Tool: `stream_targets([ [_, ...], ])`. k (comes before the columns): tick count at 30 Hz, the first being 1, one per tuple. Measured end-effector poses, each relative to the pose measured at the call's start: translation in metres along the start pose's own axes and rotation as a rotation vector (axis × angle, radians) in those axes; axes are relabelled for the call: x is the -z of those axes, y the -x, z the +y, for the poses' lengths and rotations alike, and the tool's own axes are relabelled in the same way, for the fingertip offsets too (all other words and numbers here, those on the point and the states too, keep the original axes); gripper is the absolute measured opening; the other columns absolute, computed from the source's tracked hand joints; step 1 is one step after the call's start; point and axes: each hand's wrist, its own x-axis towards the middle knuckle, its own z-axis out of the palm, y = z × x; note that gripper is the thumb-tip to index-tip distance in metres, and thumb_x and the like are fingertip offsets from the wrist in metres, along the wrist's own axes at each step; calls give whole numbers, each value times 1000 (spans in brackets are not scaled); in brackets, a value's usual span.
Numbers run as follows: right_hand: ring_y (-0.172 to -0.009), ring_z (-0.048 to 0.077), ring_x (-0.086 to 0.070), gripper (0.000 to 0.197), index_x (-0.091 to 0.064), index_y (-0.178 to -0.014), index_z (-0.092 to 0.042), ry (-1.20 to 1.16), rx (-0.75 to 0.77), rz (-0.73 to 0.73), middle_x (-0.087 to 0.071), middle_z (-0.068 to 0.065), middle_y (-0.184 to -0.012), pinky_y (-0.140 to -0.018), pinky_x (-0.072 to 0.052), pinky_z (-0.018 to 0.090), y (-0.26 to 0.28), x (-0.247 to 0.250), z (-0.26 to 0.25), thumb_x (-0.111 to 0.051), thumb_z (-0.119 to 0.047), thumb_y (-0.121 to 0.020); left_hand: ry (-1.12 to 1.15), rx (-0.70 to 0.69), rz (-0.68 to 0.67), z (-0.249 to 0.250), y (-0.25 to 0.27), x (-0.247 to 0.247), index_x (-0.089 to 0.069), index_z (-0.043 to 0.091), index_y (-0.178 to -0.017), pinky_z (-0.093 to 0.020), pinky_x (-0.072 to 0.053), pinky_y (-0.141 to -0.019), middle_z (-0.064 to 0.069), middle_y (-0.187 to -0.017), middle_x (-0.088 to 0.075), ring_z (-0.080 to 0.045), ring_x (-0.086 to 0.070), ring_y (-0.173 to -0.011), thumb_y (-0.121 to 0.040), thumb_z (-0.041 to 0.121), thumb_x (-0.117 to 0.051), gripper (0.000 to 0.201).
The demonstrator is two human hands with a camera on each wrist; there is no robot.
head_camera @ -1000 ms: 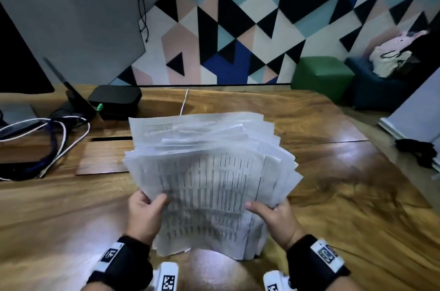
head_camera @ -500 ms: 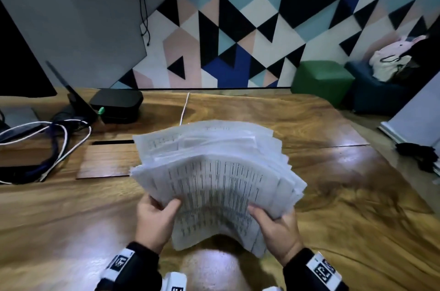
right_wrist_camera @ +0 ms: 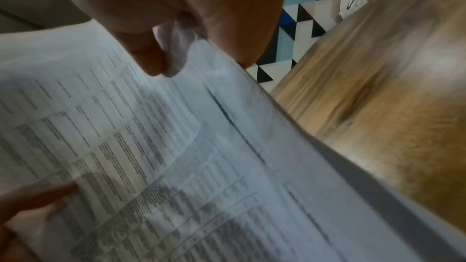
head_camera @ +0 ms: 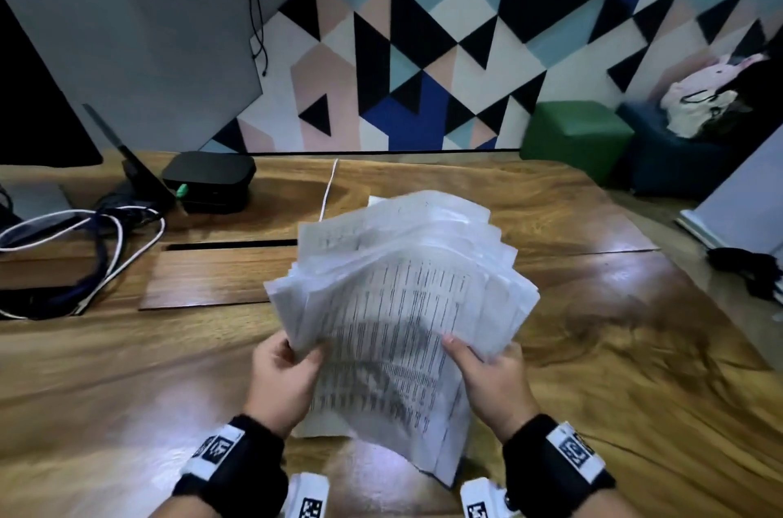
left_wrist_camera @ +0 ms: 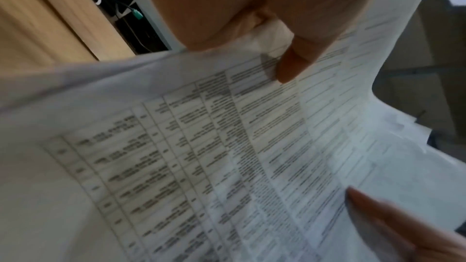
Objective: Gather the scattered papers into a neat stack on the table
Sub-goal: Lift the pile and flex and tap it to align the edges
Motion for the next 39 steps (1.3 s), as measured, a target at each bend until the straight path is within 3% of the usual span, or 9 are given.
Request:
stream_targets([
  [6, -84, -1, -71, 23, -69, -101, -4, -53, 128, -17, -76, -17, -83, -72, -53, 11, -5, 4, -34, -67, 8, -81, 103, -97, 1, 23, -8, 9, -67, 7, -87, -14, -55, -65, 12, -74, -76, 1, -69, -69, -65, -8, -77, 27],
  [12, -80, -6, -69, 34, -70, -86, -22, 126, -20, -123, -75, -20, -80, -69, -51, 8, 6, 17, -2, -69, 11, -79, 53, 84, -102, -3, 8, 17, -80, 20, -77, -23, -56, -67, -2, -82, -78, -10, -72, -75, -44, 32, -88, 36],
  [16, -83, -10, -68, 31, -70, -88, -25, 196, 11, -130, -73, -27, -81, -73, -48, 6, -2, 19, -2, -66, 6, -84, 65, 25, -134, 27, -4, 17, -77, 10, -76, -21, -57, -67, -2, -81, -78, -10, -72, -76, -72, -3, -76, 14],
  [19, -82, -4, -68, 19, -71, -90, -20, 251, 68, -137, -76, -17, -84, -70, -50, 9, -17, 29, -19, -65, -3, -87, 105, -33, -204, 81, -28, 31, -76, 8, -82, -24, -58, -71, -4, -86, -77, -14, -72, -79, -82, 11, -63, 13],
  [23, -69, 11, -60, 12, -67, -85, 2, 414, 96, -178, -71, 22, -82, -61, -48, 23, -37, 41, -49, -62, -7, -90, -12, -60, -489, 150, -48, 44, -74, 8, -105, -33, -54, -75, -24, -103, -72, -31, -68, -94, -71, 38, -58, 48],
  [25, -66, 10, -56, 14, -64, -79, -3, 558, 165, -237, -69, 19, -78, -61, -47, 30, -42, 42, -65, -62, -9, -91, -220, -70, -622, 162, -47, 42, -73, 14, -112, -43, -51, -85, -22, -107, -71, -34, -66, -100, -68, 47, -62, 55],
  [28, -63, 4, -51, 16, -57, -71, -17, 805, 284, -330, -61, 1, -65, -61, -46, 31, -43, 37, -87, -59, -11, -85, -447, -127, -775, 156, -37, 24, -72, 20, -103, -30, -55, -86, 2, -105, -76, -11, -70, -98, -79, 37, -73, 30],
  [33, -69, 17, -61, 4, -57, -74, -21, 1008, 291, -403, -63, 1, -67, -66, -51, 36, -44, 25, -108, -56, -22, -77, -330, -139, -640, 113, -39, 8, -71, 36, -101, -26, -55, -85, 8, -98, -76, -6, -68, -90, -74, 24, -76, 30],
  [39, -59, 0, -62, 6, -72, -75, -26, 1040, -16, -557, -70, -9, -67, -57, -48, 17, -61, 61, -126, -77, -29, -76, -126, -73, -415, 77, -42, 24, -79, 20, -85, -25, -56, -77, 0, -88, -76, -10, -68, -78, -69, -2, -78, 27],
])
